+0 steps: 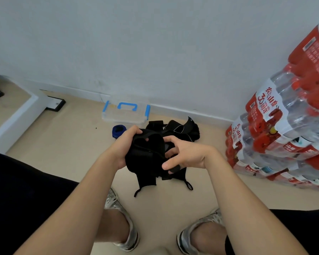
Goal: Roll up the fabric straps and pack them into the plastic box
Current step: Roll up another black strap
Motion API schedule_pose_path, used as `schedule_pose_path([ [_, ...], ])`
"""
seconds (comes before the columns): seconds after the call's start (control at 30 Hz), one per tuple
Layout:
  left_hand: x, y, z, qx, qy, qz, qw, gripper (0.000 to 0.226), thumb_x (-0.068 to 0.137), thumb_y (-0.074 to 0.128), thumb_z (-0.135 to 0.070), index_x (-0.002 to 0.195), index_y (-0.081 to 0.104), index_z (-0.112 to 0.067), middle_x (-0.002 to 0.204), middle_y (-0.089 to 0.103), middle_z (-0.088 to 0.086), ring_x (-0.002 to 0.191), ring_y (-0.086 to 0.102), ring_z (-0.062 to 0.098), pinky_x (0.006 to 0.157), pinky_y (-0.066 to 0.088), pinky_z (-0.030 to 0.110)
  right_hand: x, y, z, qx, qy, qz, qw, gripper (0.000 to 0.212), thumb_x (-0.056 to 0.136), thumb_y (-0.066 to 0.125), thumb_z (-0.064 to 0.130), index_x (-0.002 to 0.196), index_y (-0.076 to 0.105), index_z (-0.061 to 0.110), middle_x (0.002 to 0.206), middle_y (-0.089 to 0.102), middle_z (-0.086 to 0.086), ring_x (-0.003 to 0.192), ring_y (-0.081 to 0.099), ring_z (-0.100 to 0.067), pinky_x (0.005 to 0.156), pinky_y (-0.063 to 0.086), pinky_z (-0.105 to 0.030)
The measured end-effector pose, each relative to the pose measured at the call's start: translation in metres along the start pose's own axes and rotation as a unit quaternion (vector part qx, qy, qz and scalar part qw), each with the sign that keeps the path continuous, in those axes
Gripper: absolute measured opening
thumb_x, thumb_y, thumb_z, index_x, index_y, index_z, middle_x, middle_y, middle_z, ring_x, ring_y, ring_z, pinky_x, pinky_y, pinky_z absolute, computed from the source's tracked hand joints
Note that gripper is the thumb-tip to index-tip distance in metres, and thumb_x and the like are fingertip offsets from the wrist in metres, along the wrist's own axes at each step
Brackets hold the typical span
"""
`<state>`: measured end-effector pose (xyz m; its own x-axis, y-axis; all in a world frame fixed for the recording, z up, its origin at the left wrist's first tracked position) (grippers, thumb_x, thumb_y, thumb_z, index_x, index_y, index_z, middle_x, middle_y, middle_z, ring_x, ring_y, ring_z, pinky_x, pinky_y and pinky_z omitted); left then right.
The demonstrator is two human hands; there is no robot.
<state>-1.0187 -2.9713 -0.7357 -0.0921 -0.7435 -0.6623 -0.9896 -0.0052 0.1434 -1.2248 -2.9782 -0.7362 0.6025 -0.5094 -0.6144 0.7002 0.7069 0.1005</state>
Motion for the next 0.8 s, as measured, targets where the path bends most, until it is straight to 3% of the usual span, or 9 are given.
schedule_pose_path([
  [0.1, -0.003, -0.005, 0.000, -0.024, -0.027, -0.018, 0.999, 0.035, 0.080, 0.069, -0.054, 0.076, 0.072, -0.019, 0.084, 0.075, 0.008, 0.068, 0.075, 0.024, 0.066, 0.062, 0.033, -0.010, -0.013, 0.017, -0.068, -0.007, -0.123, 0.990, 0.053, 0.092, 0.081, -0.004, 0.134, 0.052, 0.011, 0.114, 0.076, -0.022, 0.090, 0.082, -0.035, 0.072, 0.068, -0.039],
  [0.23, -0.008, -0.014, -0.003, 0.008, -0.061, -0.022, 0.998, 0.052, 0.079, 0.074, -0.068, 0.079, 0.084, -0.017, 0.089, 0.079, 0.014, 0.071, 0.078, 0.031, 0.062, 0.063, 0.038, -0.039, -0.029, 0.055, -0.151, -0.068, -0.176, 0.970, 0.021, 0.095, 0.079, 0.003, 0.112, 0.073, 0.012, 0.087, 0.081, -0.006, 0.067, 0.079, -0.021, 0.054, 0.057, -0.024],
  [0.33, -0.014, -0.016, -0.002, 0.081, -0.107, 0.023, 0.991, 0.066, 0.065, 0.079, -0.076, 0.072, 0.078, -0.010, 0.091, 0.076, 0.020, 0.072, 0.073, 0.032, 0.073, 0.063, 0.038, -0.070, -0.039, 0.086, -0.179, -0.121, -0.227, 0.950, 0.009, 0.092, 0.082, 0.012, 0.099, 0.084, 0.017, 0.070, 0.076, 0.003, 0.059, 0.067, -0.014, 0.063, 0.055, -0.029],
  [0.43, -0.016, -0.018, 0.003, 0.146, -0.132, 0.042, 0.980, 0.072, 0.076, 0.069, -0.077, 0.079, 0.076, -0.005, 0.097, 0.077, 0.021, 0.080, 0.072, 0.034, 0.082, 0.063, 0.043, -0.104, -0.045, 0.112, -0.165, -0.186, -0.277, 0.928, 0.008, 0.084, 0.088, 0.026, 0.091, 0.086, 0.021, 0.083, 0.082, -0.002, 0.081, 0.079, -0.024, 0.080, 0.062, -0.040],
  [0.5, -0.019, -0.017, 0.002, 0.168, -0.118, 0.036, 0.978, 0.058, 0.087, 0.063, -0.058, 0.088, 0.080, -0.003, 0.103, 0.079, 0.023, 0.081, 0.074, 0.034, 0.082, 0.064, 0.043, -0.120, -0.042, 0.123, -0.207, -0.198, -0.260, 0.922, 0.006, 0.086, 0.089, 0.030, 0.087, 0.085, 0.025, 0.083, 0.082, 0.000, 0.079, 0.078, -0.016, 0.074, 0.060, -0.030],
  [0.57, -0.024, -0.010, -0.005, 0.158, -0.082, 0.028, 0.984, 0.035, 0.082, 0.067, -0.033, 0.091, 0.082, -0.003, 0.106, 0.079, 0.025, 0.081, 0.077, 0.034, 0.074, 0.064, 0.039, -0.129, -0.040, 0.130, -0.247, -0.192, -0.248, 0.917, 0.005, 0.090, 0.087, 0.030, 0.086, 0.084, 0.030, 0.078, 0.080, 0.004, 0.072, 0.074, -0.007, 0.066, 0.056, -0.021],
  [0.63, -0.028, 0.001, -0.019, 0.130, -0.021, 0.020, 0.991, 0.023, 0.077, 0.067, -0.017, 0.089, 0.083, -0.006, 0.104, 0.080, 0.025, 0.083, 0.078, 0.034, 0.070, 0.063, 0.035, -0.137, -0.043, 0.135, -0.248, -0.191, -0.274, 0.909, 0.007, 0.093, 0.084, 0.031, 0.087, 0.082, 0.029, 0.077, 0.078, 0.008, 0.070, 0.072, -0.006, 0.064, 0.056, -0.021],
  [0.8, -0.054, 0.036, -0.075, 0.060, 0.149, 0.029, 0.987, 0.041, 0.088, 0.042, 0.007, 0.087, 0.078, -0.012, 0.091, 0.077, 0.025, 0.083, 0.075, 0.035, 0.072, 0.065, 0.038, -0.155, -0.055, 0.146, -0.290, -0.196, -0.395, 0.849, 0.011, 0.102, 0.071, 0.030, 0.096, 0.070, 0.021, 0.085, 0.072, -0.001, 0.074, 0.065, -0.015, 0.067, 0.052, -0.034],
])
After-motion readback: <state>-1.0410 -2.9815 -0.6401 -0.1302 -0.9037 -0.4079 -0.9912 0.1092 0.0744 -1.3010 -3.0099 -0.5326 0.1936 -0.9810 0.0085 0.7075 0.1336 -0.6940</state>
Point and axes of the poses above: each hand's wrist, its own x-axis towards the middle knuckle, its own y-axis out of the palm, z = x × y, the point moved 7 cm from there along x, towards the middle knuckle
